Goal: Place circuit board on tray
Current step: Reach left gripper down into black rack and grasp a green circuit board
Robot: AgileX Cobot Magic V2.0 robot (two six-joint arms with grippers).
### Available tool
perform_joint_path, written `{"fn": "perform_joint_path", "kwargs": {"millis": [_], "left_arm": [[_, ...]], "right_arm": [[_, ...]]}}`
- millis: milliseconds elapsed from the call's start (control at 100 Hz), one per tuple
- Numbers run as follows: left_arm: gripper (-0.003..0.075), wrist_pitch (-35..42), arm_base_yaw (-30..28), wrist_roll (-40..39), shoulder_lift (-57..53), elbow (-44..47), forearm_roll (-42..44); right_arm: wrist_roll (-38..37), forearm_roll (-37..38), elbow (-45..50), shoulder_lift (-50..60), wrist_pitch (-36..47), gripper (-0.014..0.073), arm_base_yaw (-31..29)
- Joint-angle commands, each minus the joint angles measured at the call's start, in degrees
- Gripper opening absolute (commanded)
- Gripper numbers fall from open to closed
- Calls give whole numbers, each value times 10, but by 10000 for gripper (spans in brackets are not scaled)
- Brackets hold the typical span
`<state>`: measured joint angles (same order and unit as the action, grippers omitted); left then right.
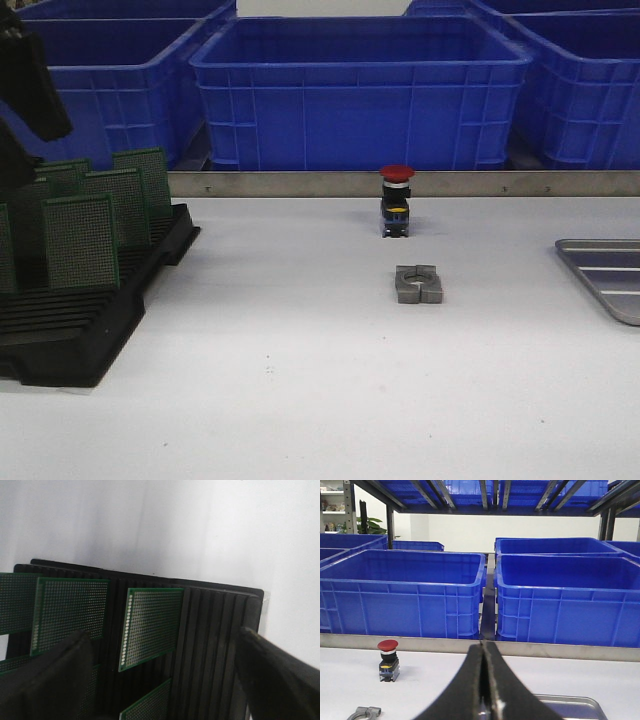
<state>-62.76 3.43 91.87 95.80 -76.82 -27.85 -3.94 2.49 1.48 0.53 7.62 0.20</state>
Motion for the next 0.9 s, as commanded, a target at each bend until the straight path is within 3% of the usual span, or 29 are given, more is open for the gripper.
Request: {"fn": "perform_joint_path", "kwargs": {"millis": [0, 330, 890], "left_arm": [[547, 12, -1, 8, -8, -18, -27], [547, 63, -1, 23, 31, -20, -27], [547, 66, -1, 23, 86, -24, -27]], "right_arm": [[1, 6, -8, 13, 40, -69, 0], [1, 6, -8, 13, 40, -69, 0], [1, 6, -8, 13, 40, -69, 0]]}}
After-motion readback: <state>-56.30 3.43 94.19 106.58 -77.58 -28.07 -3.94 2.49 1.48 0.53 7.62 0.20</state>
